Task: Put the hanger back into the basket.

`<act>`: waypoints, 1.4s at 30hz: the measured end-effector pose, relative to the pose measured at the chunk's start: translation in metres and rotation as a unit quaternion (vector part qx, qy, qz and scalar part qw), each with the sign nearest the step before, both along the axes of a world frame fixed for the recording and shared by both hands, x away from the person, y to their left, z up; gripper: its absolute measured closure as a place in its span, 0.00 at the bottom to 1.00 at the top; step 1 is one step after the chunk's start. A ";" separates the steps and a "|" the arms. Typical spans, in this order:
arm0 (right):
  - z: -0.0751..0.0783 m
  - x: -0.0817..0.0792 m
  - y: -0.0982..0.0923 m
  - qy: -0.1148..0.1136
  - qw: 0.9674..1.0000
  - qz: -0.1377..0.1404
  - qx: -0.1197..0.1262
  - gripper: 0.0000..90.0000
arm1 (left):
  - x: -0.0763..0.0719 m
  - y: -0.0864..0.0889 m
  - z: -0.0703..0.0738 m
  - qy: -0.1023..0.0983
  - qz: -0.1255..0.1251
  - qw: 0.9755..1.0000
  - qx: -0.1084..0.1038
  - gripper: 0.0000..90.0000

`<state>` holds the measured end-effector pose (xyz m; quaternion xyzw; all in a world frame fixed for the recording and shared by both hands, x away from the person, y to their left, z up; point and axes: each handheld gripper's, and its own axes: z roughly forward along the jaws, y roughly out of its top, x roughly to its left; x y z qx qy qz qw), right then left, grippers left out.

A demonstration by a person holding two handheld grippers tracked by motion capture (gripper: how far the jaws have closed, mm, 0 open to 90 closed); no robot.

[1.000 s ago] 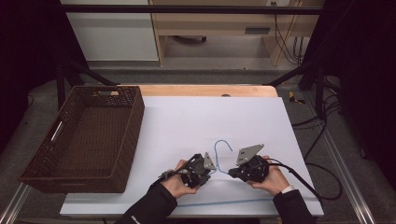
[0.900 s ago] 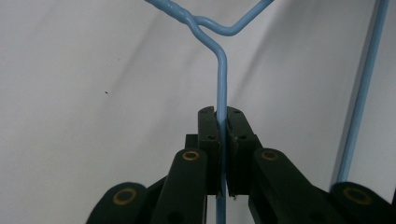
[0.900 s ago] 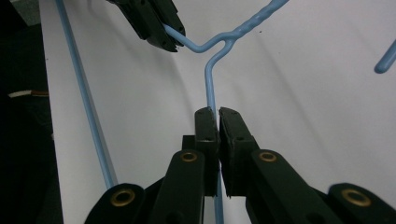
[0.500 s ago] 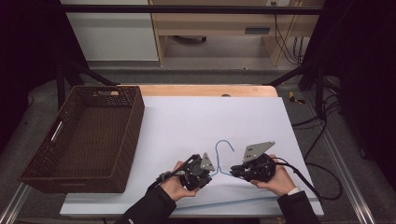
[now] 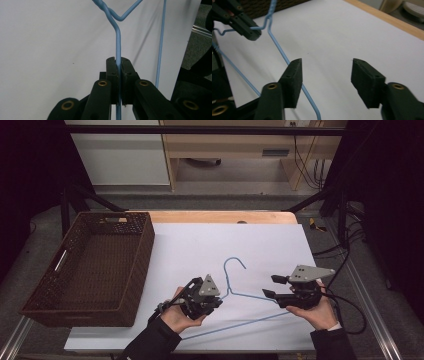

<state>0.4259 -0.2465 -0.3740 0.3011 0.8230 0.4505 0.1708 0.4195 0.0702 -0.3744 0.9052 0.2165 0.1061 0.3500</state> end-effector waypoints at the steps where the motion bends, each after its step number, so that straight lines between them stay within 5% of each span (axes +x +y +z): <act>1: 0.000 0.000 -0.002 -0.004 1.000 -0.010 0.003 0.38 | 0.001 0.003 0.001 -0.001 0.005 1.000 -0.002 0.97; 3: 0.001 0.000 -0.011 -0.014 0.998 -0.051 0.017 0.23 | 0.004 0.008 0.004 -0.005 0.022 1.000 -0.004 0.97; 7: 0.000 0.001 -0.020 -0.018 0.995 -0.092 0.030 0.14 | 0.011 0.018 0.006 -0.012 0.055 0.998 -0.010 0.97; 13: -0.004 -0.002 -0.032 -0.024 0.989 -0.130 0.059 0.11 | 0.018 0.038 0.018 -0.017 0.109 0.994 -0.025 0.97; 18: -0.010 -0.003 -0.036 -0.025 0.986 -0.153 0.066 0.09 | 0.018 0.044 0.028 -0.027 0.129 0.990 -0.043 0.97; 29: -0.018 -0.006 -0.030 -0.018 0.985 -0.160 0.064 0.07 | 0.027 0.070 0.081 -0.071 0.165 0.983 -0.045 0.97; 42: -0.021 -0.008 -0.028 -0.019 0.985 -0.160 0.062 0.07 | 0.043 0.104 0.116 -0.062 0.171 0.983 -0.037 0.97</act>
